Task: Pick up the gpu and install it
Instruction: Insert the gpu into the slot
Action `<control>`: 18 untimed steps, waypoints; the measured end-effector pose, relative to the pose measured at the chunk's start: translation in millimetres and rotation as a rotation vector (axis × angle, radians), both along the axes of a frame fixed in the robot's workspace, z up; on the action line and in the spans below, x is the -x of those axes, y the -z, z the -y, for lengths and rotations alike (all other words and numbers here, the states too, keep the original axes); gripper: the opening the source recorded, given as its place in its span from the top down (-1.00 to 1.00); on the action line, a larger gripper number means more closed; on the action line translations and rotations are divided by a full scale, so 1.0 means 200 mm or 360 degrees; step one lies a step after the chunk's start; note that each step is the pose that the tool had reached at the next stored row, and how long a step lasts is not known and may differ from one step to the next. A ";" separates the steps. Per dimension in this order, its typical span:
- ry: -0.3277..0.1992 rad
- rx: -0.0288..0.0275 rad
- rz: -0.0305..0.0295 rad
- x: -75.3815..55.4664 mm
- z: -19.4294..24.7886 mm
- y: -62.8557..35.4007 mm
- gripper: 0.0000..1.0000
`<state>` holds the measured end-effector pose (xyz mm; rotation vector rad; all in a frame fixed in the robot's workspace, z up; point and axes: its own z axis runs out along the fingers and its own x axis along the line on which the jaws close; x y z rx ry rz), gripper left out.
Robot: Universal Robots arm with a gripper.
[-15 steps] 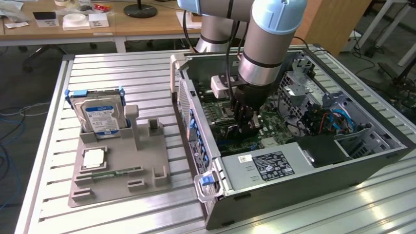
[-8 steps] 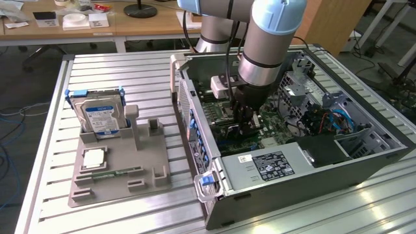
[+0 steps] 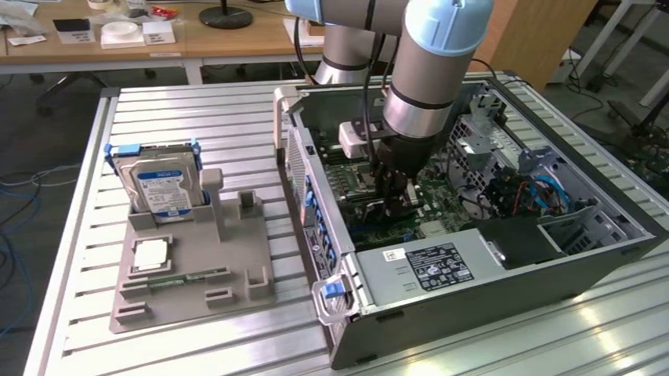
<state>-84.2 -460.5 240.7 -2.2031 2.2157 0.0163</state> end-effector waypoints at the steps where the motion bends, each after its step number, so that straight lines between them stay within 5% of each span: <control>1: 0.0000 0.00002 -0.00001 0.00 0.000 -0.005 0.19; 8: 0.0000 -0.00004 0.00003 0.00 -0.001 -0.047 0.19; 18: 0.0000 -0.00002 0.00002 0.00 -0.005 -0.048 0.19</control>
